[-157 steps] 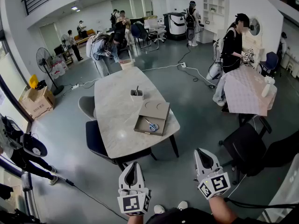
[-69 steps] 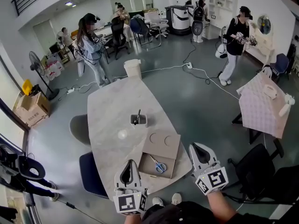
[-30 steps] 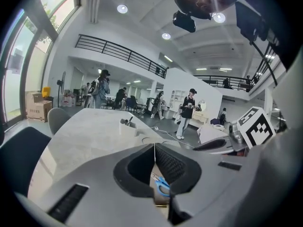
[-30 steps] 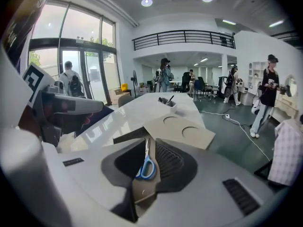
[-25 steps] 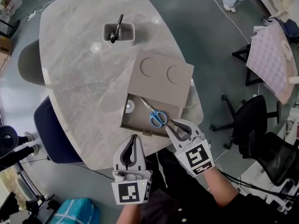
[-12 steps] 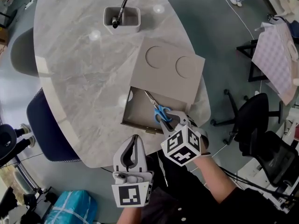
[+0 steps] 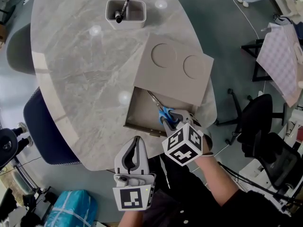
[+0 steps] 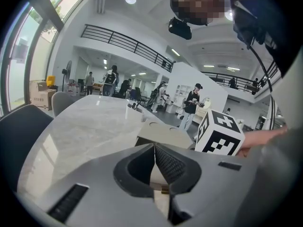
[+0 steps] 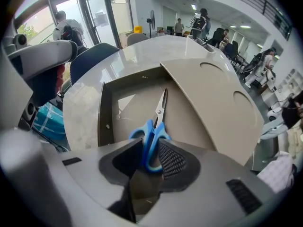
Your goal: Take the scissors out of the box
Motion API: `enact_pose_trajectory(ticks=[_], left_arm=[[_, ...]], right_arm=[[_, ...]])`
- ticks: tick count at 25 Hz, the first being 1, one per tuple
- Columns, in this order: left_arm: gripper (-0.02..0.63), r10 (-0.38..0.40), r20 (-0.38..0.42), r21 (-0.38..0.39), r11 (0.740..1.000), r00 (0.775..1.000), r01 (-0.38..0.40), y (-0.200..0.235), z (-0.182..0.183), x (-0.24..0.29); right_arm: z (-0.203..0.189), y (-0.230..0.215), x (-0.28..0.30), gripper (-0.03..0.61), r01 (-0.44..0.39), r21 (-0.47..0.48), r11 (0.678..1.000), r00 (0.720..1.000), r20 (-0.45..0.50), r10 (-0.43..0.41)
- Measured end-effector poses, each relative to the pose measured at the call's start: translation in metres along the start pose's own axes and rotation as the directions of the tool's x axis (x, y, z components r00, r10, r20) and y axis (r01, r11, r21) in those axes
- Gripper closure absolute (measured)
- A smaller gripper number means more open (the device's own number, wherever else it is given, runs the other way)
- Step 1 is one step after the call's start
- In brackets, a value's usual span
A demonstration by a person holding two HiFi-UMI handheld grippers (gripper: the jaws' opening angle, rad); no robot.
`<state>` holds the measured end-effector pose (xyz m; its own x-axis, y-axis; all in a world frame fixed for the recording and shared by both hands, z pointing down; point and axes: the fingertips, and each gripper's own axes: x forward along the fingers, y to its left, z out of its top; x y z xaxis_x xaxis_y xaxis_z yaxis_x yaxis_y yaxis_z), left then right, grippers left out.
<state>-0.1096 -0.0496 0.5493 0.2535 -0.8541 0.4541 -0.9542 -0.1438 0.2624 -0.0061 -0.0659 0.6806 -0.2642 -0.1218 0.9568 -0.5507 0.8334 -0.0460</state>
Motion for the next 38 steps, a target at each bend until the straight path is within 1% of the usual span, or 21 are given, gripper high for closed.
enact_pose_trajectory(ticks=[8,12,18,23,26,29,32,35,38], left_arm=[[0.597,-0.004,-0.014,0.000,1.000,1.000,0.004,-0.001,-0.002,0.003],[0.597,-0.003,-0.012,0.004,1.000,1.000,0.003,-0.002,0.002,0.004],[0.597,-0.006,0.012,0.021,1.000,1.000,0.006,-0.011,0.023,0.002],[0.597,-0.005,0.024,0.031,1.000,1.000,0.004,-0.021,0.050,-0.010],[0.597,-0.002,0.062,0.056,0.998,0.998,-0.002,-0.024,0.071,-0.011],[0.597,-0.003,0.100,0.070,0.998,0.995,-0.004,-0.031,0.095,-0.018],[0.597,-0.017,0.138,0.086,0.996,0.990,0.005,-0.044,0.120,-0.028],[0.597,-0.037,0.181,0.112,0.994,0.983,0.017,-0.056,0.147,-0.038],[0.597,-0.029,0.242,0.135,0.991,0.970,-0.004,-0.057,0.178,-0.051]], right_arm=[[-0.001,-0.003,-0.003,0.500,0.000,0.006,1.000,1.000,0.027,0.000],[0.004,-0.004,-0.013,0.502,0.000,0.014,1.000,0.998,0.064,-0.001],[0.018,-0.008,-0.043,0.502,0.011,0.027,1.000,0.990,0.142,-0.014],[0.035,-0.012,-0.089,0.502,0.037,0.066,0.997,0.971,0.235,-0.052],[0.051,-0.023,-0.117,0.502,0.071,0.092,0.993,0.945,0.313,-0.096],[0.063,-0.027,-0.152,0.502,0.078,0.124,0.989,0.911,0.393,-0.121],[0.075,-0.029,-0.188,0.502,0.072,0.151,0.986,0.867,0.479,-0.137],[0.082,-0.030,-0.224,0.502,0.080,0.171,0.982,0.826,0.541,-0.161],[0.091,-0.027,-0.258,0.502,0.078,0.190,0.979,0.774,0.607,-0.180]])
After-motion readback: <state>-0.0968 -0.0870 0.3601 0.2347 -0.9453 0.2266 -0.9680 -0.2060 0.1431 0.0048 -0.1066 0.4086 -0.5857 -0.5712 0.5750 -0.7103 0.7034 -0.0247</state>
